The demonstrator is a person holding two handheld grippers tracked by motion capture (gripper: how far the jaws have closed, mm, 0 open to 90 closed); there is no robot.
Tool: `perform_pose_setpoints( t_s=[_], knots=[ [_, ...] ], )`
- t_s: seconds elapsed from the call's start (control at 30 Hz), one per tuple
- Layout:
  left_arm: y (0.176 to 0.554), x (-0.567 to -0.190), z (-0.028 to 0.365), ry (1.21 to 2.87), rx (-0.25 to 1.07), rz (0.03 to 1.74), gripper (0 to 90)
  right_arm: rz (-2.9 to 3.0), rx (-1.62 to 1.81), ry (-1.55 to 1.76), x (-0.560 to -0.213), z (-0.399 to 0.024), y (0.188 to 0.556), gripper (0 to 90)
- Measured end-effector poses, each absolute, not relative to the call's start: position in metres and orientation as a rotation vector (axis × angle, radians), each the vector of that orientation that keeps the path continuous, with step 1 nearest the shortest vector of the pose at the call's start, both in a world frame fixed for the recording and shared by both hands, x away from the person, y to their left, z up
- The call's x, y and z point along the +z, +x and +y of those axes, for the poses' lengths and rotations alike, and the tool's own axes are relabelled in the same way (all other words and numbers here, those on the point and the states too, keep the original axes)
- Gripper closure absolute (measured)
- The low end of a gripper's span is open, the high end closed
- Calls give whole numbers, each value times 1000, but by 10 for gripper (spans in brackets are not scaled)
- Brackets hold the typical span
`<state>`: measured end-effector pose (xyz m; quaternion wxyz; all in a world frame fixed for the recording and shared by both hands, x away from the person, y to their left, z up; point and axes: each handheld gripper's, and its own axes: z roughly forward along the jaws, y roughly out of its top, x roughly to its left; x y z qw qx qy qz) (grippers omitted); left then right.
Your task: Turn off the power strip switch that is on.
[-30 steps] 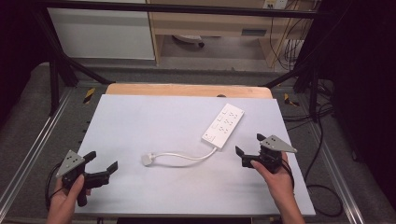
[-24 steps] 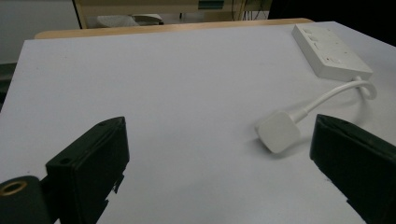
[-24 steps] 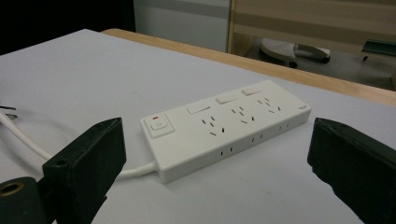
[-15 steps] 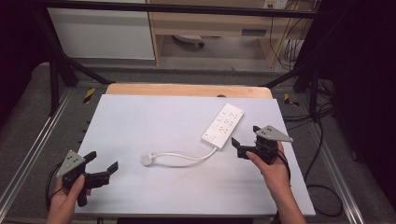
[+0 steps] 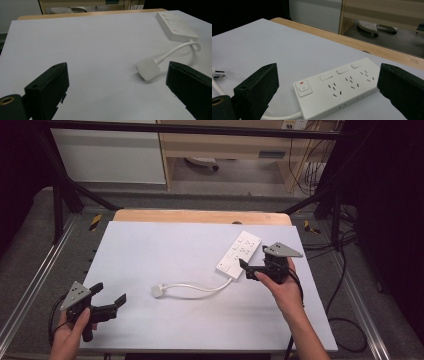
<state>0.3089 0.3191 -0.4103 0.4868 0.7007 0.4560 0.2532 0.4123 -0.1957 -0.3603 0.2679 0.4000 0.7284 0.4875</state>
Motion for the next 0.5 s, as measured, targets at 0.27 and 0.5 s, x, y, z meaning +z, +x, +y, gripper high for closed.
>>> perform_pose_setpoints(
  t_s=[0.27,0.5],
  knots=[
    [310,-410,316,1713,616,1102,46,1969,1319,1083,-346,-191,427,47],
    [310,-411,317,1723,610,1104,46,1957,1318,1093,-335,-196,431,45]
  ],
)
